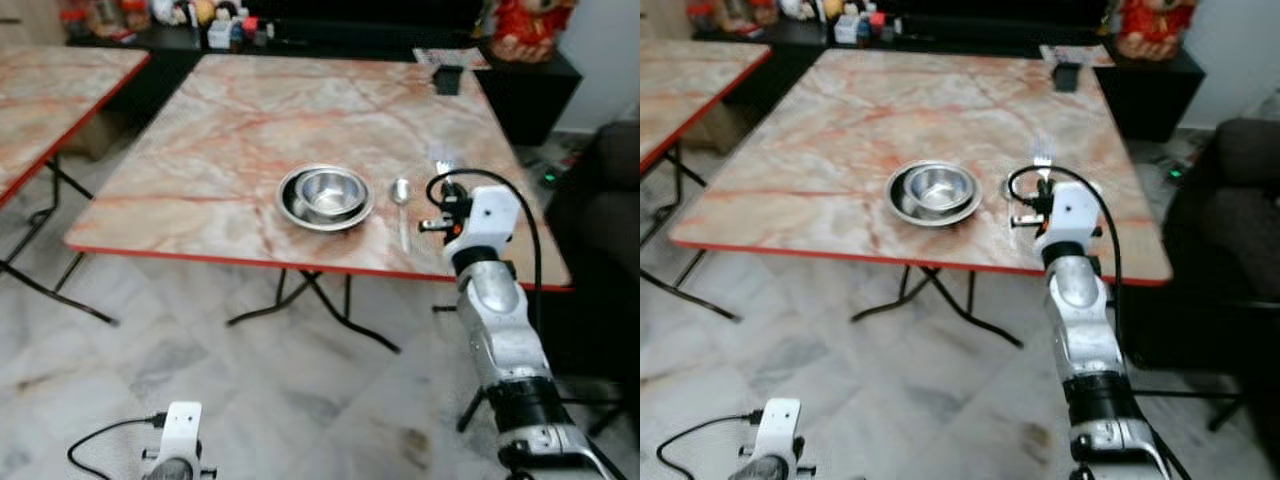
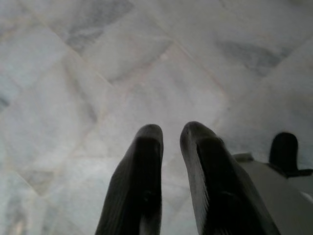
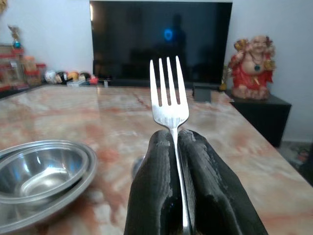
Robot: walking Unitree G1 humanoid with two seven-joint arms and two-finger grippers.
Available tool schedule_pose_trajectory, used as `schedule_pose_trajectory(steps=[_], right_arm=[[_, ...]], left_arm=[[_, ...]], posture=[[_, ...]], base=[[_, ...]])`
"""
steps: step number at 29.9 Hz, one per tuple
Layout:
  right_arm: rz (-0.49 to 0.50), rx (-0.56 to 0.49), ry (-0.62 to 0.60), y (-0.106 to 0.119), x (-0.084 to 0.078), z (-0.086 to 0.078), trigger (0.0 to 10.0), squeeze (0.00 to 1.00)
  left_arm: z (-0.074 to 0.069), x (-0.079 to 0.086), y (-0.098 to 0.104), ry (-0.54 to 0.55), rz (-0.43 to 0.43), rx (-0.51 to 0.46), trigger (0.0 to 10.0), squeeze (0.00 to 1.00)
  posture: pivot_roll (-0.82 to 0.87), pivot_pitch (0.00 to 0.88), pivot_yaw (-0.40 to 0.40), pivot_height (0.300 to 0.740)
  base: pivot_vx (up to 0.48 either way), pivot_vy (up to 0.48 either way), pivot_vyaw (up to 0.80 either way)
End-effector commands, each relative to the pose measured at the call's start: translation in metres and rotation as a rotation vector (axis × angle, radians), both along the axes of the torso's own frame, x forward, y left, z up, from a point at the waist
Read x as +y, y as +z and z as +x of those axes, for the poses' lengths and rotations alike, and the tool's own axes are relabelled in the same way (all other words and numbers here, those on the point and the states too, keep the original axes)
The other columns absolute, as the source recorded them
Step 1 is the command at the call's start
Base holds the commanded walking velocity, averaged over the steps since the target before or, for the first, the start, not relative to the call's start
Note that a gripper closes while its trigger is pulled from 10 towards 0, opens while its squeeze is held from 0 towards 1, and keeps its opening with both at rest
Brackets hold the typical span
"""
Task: Setting the table
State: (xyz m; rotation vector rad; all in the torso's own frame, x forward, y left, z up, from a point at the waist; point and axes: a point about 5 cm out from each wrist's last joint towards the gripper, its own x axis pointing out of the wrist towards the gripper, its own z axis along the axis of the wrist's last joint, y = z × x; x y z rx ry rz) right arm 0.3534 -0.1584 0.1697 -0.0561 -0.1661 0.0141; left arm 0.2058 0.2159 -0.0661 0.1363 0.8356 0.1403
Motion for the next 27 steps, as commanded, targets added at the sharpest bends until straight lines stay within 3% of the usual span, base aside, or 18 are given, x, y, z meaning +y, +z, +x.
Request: schedule_pose_trajectory(steps=[1,16,27], right_arm=[[-0.008,-0.002,-0.002,0.0017,0.0010,-0.0003,10.0,0.00],[0.010,-0.003,-0.009,0.0005,0.0007,-0.0013,10.0,0.00],[0.017,-0.003,-0.021,-0.0011,0.0001,-0.0033,10.0,0.00]], left_arm=[[-0.0016,0.0032,0.0000,0.005,0.000,-0.004,10.0,0.00],[-0.0006,0.0102,0.0024,0.037,0.008,-0.021,10.0,0.00],[0.0005,0.0127,0.0036,0.039,0.016,-0.024,10.0,0.00]], posture=[[-0.02,0.112,-0.013,0.740],[-0.01,0.114,-0.008,0.740],[-0.01,0.124,0.002,0.740]], base=[[0.000,0.000,0.00],[0.000,0.000,0.00],[0.281,0.000,0.00]])
